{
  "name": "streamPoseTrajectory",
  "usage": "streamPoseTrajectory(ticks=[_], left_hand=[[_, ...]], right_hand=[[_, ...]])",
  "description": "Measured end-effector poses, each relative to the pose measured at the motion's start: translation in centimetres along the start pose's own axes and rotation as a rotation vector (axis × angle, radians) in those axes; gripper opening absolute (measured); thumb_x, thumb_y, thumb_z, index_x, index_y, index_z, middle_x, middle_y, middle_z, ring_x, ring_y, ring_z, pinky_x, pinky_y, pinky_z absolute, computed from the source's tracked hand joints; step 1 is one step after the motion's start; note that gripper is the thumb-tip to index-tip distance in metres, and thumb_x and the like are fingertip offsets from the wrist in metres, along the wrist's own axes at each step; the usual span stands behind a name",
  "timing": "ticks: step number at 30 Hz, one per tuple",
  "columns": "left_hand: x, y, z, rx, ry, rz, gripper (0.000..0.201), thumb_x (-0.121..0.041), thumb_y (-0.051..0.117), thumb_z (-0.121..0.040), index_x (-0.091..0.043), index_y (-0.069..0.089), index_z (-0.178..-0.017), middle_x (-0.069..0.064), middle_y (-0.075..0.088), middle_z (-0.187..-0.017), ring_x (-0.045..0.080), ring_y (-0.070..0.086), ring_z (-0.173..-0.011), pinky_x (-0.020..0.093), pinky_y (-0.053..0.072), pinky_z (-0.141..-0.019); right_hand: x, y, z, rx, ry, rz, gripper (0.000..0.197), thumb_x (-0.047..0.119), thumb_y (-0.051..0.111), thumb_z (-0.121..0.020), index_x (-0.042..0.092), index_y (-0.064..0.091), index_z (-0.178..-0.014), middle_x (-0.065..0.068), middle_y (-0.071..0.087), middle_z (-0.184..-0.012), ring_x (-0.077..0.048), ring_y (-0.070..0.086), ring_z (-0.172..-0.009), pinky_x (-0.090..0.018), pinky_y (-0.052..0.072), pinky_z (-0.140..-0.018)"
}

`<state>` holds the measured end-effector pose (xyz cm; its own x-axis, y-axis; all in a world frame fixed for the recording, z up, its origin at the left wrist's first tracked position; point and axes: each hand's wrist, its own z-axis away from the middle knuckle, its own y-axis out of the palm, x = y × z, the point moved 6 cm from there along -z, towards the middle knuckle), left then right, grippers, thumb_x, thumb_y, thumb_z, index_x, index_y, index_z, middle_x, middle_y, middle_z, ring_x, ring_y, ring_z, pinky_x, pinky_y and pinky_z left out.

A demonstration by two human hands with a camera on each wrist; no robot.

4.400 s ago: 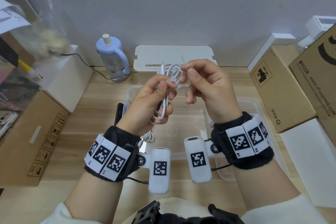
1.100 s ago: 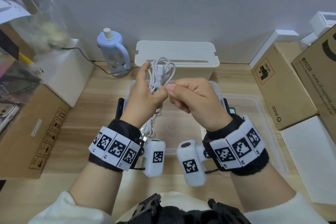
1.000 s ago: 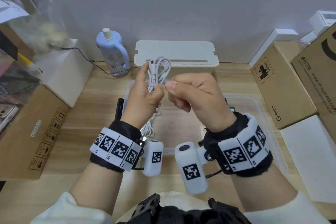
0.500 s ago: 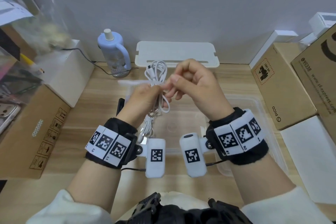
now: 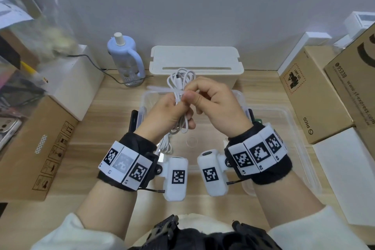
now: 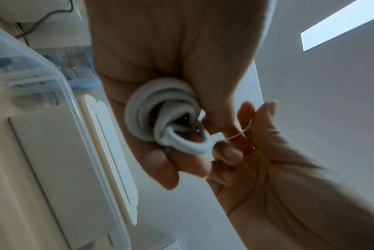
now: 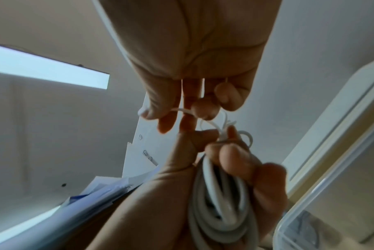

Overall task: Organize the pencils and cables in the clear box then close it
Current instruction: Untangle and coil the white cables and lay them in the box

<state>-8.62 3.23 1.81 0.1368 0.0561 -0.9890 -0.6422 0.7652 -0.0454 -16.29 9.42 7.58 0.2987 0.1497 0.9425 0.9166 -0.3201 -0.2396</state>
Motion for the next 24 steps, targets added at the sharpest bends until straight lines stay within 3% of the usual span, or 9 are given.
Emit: streamPoseTrajectory(ticks=[4, 6, 8, 10, 13, 15, 17, 20, 24], left_hand=[[0.4, 0.7, 0.1, 0.01, -0.003, -0.023, 0.02, -0.023, 0.046, -0.083, -0.012, 0.05, -0.067, 0.0, 0.054, -0.045, 0.025, 0.049, -0.047, 0.039, 0.035, -0.056], [0.1, 1.1, 0.1, 0.009, 0.015, -0.097, 0.023, -0.018, 0.047, -0.084, -0.008, 0.05, -0.064, 0.003, 0.054, -0.044, 0.024, 0.049, -0.044, 0.027, 0.036, -0.048], [-0.4, 1.1, 0.0, 0.003, 0.033, -0.129, 0.026, -0.006, 0.047, -0.086, -0.006, 0.05, -0.061, 0.0, 0.053, -0.041, 0.015, 0.047, -0.035, 0.018, 0.034, -0.039], [-0.6, 0.9, -0.2, 0.022, 0.017, -0.096, 0.031, -0.004, 0.044, -0.09, -0.01, 0.051, -0.06, -0.001, 0.053, -0.04, 0.01, 0.044, -0.032, 0.019, 0.03, -0.037], [-0.4, 0.6, 0.1, 0.076, -0.037, 0.191, 0.03, -0.02, 0.044, -0.09, -0.013, 0.061, -0.066, 0.004, 0.059, -0.054, 0.018, 0.048, -0.042, 0.025, 0.031, -0.043], [-0.6, 0.6, 0.6, 0.12, -0.079, 0.516, 0.03, -0.026, 0.041, -0.087, -0.008, 0.065, -0.084, 0.006, 0.067, -0.068, 0.019, 0.062, -0.055, 0.023, 0.046, -0.048], [-0.9, 0.6, 1.1, 0.186, -0.111, 0.723, 0.035, -0.029, 0.04, -0.085, -0.007, 0.067, -0.089, 0.007, 0.07, -0.076, 0.022, 0.07, -0.074, 0.028, 0.057, -0.065], [-1.5, 0.8, 1.4, 0.23, -0.072, 0.773, 0.025, -0.023, 0.042, -0.087, -0.009, 0.056, -0.102, 0.004, 0.066, -0.078, 0.023, 0.07, -0.082, 0.045, 0.056, -0.081], [-1.6, 0.7, 1.1, 0.16, -0.095, 0.69, 0.027, -0.016, 0.051, -0.082, -0.005, 0.057, -0.105, 0.005, 0.064, -0.072, 0.015, 0.067, -0.068, 0.036, 0.058, -0.076]], right_hand=[[-0.4, 0.0, 0.0, -0.031, -0.006, -0.024, 0.017, 0.016, 0.056, -0.082, 0.022, 0.058, -0.067, 0.011, 0.053, -0.053, -0.004, 0.049, -0.046, -0.016, 0.041, -0.05], [-0.4, 0.3, 0.1, -0.019, -0.02, -0.01, 0.019, 0.016, 0.055, -0.081, 0.026, 0.058, -0.064, 0.009, 0.055, -0.053, -0.012, 0.053, -0.046, -0.024, 0.045, -0.049], [0.0, 0.3, 0.3, -0.005, -0.041, -0.032, 0.02, 0.013, 0.055, -0.082, 0.023, 0.058, -0.065, 0.009, 0.056, -0.052, -0.012, 0.054, -0.045, -0.022, 0.046, -0.048], [0.2, -0.1, 0.3, 0.004, -0.035, -0.156, 0.02, 0.006, 0.052, -0.084, 0.014, 0.057, -0.067, 0.012, 0.055, -0.048, -0.006, 0.052, -0.04, -0.015, 0.042, -0.044], [0.1, -1.3, 0.2, -0.039, 0.003, -0.296, 0.022, 0.007, 0.049, -0.085, 0.012, 0.058, -0.066, 0.008, 0.052, -0.045, -0.002, 0.044, -0.04, -0.013, 0.03, -0.043], [-0.5, -2.2, 0.3, -0.091, 0.039, -0.31, 0.024, 0.015, 0.051, -0.084, 0.021, 0.061, -0.063, 0.007, 0.051, -0.048, -0.006, 0.039, -0.043, -0.018, 0.028, -0.044], [-1.0, -2.9, 0.5, -0.129, 0.072, -0.293, 0.023, 0.019, 0.052, -0.083, 0.021, 0.06, -0.063, 0.007, 0.051, -0.051, -0.007, 0.039, -0.046, -0.018, 0.031, -0.046], [-0.9, -3.0, 0.7, -0.118, 0.07, -0.276, 0.019, 0.02, 0.052, -0.084, 0.017, 0.059, -0.067, 0.008, 0.057, -0.058, -0.007, 0.042, -0.049, -0.016, 0.035, -0.049], [-0.6, -3.3, 0.9, -0.122, 0.029, -0.269, 0.013, 0.021, 0.059, -0.082, 0.021, 0.064, -0.07, 0.008, 0.059, -0.058, -0.007, 0.044, -0.049, -0.016, 0.038, -0.049]])
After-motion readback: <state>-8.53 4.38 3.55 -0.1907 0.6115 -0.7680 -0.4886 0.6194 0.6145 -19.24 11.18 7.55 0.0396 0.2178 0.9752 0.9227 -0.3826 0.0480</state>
